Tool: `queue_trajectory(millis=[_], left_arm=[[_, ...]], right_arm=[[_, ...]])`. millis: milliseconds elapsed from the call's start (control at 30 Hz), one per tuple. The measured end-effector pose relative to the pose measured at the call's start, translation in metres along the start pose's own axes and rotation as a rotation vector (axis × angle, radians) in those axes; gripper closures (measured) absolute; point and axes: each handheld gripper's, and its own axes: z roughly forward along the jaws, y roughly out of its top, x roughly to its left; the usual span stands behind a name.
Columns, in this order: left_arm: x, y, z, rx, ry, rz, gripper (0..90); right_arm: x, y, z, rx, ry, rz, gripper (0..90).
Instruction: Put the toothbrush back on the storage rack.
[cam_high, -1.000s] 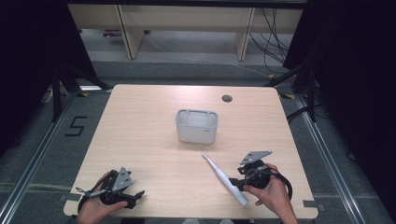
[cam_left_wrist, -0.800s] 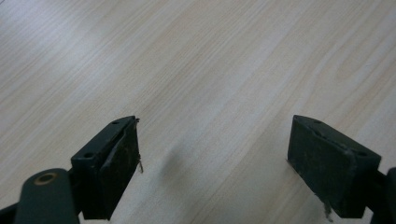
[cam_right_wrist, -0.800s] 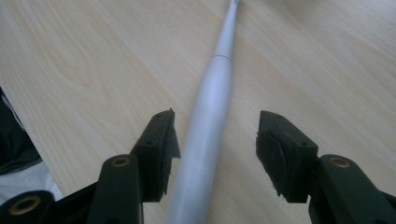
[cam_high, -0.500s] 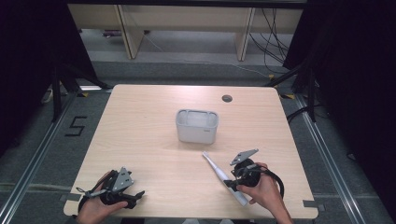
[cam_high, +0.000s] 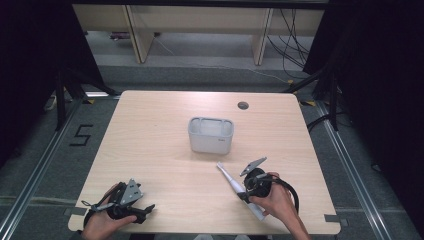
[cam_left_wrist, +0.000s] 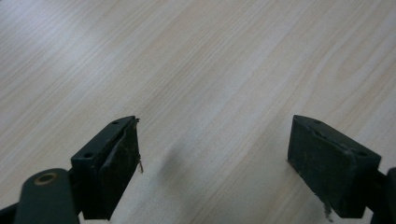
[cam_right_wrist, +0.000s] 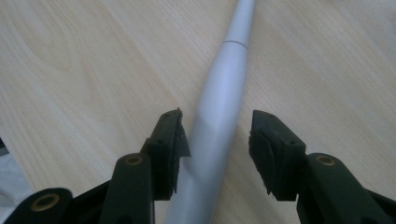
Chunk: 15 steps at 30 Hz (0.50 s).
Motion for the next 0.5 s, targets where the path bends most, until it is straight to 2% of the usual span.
queue_trajectory(millis=[67,167,200,233,267,300,400,433,500], left_arm=[[0.0,0.0,0.0,-0.001,0.001,-0.003,16.2],[0.0,0.0,0.0,0.001,0.0,0.001,16.2],[0.0,0.0,0.0,0.001,-0.002,0.003,16.2],[0.0,0.0,0.0,0.002,-0.001,0.001,16.2],[0.0,0.0,0.0,0.0,0.0,0.0,16.2],[0.001,0.0,0.0,0.0,0.0,0.0,16.2],[0.001,0.0,0.0,0.001,-0.001,0.003,16.2],[0.0,0.0,0.0,0.001,-0.002,0.002,16.2],[0.0,0.0,0.0,-0.001,0.0,0.0,16.2]], right_arm=[[0.0,0.001,0.002,0.013,-0.007,-0.002,54.9],[-0.001,0.002,0.004,0.029,0.014,0.008,56.0],[0.0,0.002,0.004,0.023,0.01,0.022,56.3],[-0.002,0.003,0.005,0.02,0.012,0.01,56.5],[-0.001,0.003,0.006,0.034,0.005,0.038,56.5],[-0.002,0.004,0.007,0.026,0.013,0.006,57.0],[-0.002,0.006,0.009,0.035,0.018,-0.001,57.8],[0.0,0.007,0.01,0.058,0.009,0.017,59.0],[0.0,0.009,0.012,0.07,0.0,0.009,59.9]])
